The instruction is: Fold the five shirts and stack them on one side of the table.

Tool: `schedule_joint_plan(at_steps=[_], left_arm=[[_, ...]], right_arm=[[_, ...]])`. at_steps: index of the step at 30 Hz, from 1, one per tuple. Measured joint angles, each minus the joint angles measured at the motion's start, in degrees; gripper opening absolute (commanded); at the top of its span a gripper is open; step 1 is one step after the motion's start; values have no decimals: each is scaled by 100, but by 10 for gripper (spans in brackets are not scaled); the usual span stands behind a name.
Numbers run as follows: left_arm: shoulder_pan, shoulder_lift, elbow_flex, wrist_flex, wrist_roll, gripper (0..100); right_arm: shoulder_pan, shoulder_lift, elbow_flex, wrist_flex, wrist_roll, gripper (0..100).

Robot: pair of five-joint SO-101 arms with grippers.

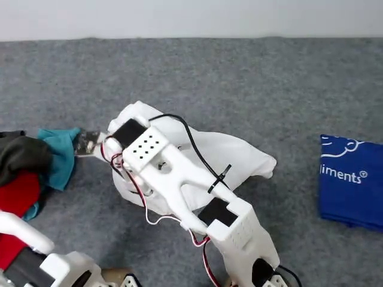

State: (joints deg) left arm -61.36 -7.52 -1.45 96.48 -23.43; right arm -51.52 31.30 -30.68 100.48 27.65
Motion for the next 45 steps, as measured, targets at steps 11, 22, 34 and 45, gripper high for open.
schedule_joint_plan(at_steps=[11,22,34,45], left_arm=[[0,0,352,-149,0,150],[0,0,352,-246,-18,150],[0,0,352,-299,-18,150],[88,0,352,-299,-18,149]], right_arm=[[-475,132,26,9,-9,215],[-554,475,26,9,-9,215],[-299,1116,-255,9,-18,54],[79,1160,-598,9,105,12]])
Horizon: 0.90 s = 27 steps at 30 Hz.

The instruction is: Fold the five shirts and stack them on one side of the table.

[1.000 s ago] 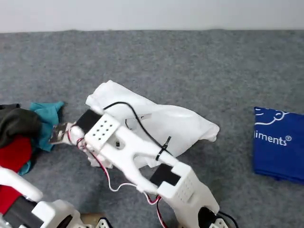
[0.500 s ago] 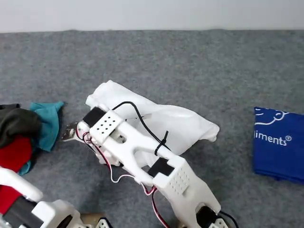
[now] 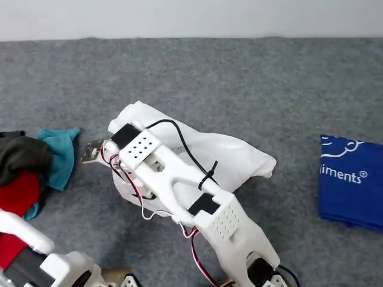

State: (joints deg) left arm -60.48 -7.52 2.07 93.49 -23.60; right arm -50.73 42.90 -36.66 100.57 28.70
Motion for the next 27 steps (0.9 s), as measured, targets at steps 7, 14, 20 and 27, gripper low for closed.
schedule_joint_plan(at_steps=[7,14,20,27], left_arm=[[185,0,0,0,0,149],[527,0,0,26,0,149],[1257,0,0,176,0,149],[2022,0,0,220,0,148]], right_arm=[[343,-343,0,0,53,10],[914,-2022,695,0,53,10],[1855,-3930,2189,0,176,10],[3543,-5996,3349,9,721,10]])
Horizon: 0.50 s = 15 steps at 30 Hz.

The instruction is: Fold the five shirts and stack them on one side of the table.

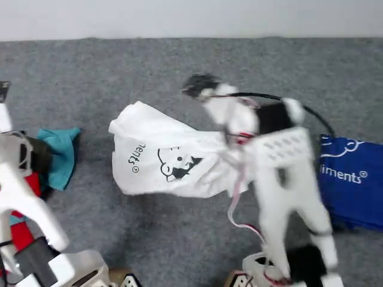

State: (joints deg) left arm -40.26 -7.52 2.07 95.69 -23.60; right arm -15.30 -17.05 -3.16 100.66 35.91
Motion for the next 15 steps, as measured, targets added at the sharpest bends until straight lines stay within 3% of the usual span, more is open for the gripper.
schedule_joint_plan(at_steps=[10,15], left_arm=[[1160,0,18,0,0,148],[1996,18,35,0,0,149]], right_arm=[[3059,-1266,264,0,1284,10],[3710,-1266,466,0,1547,10]])
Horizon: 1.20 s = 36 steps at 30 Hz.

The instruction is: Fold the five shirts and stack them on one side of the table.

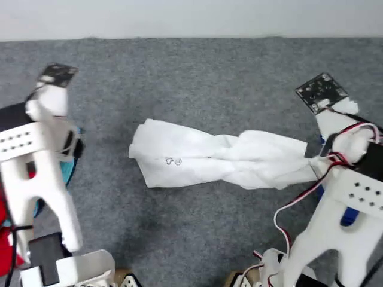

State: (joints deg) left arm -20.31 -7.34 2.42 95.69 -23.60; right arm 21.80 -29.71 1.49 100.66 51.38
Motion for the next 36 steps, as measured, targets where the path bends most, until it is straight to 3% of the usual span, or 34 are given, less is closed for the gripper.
schedule_joint_plan(at_steps=[11,17,22,28,36], left_arm=[[2488,0,1354,-316,-527,148],[3059,0,2462,-1521,-545,148],[3182,633,2488,-2268,-545,148],[3182,2453,1099,-2242,-545,148],[3182,4123,-2215,-1635,-290,148]], right_arm=[[44,0,369,0,-62,10],[44,0,369,0,-70,10],[44,0,369,0,-70,10],[70,0,369,0,-105,10],[70,0,369,0,-290,10]])
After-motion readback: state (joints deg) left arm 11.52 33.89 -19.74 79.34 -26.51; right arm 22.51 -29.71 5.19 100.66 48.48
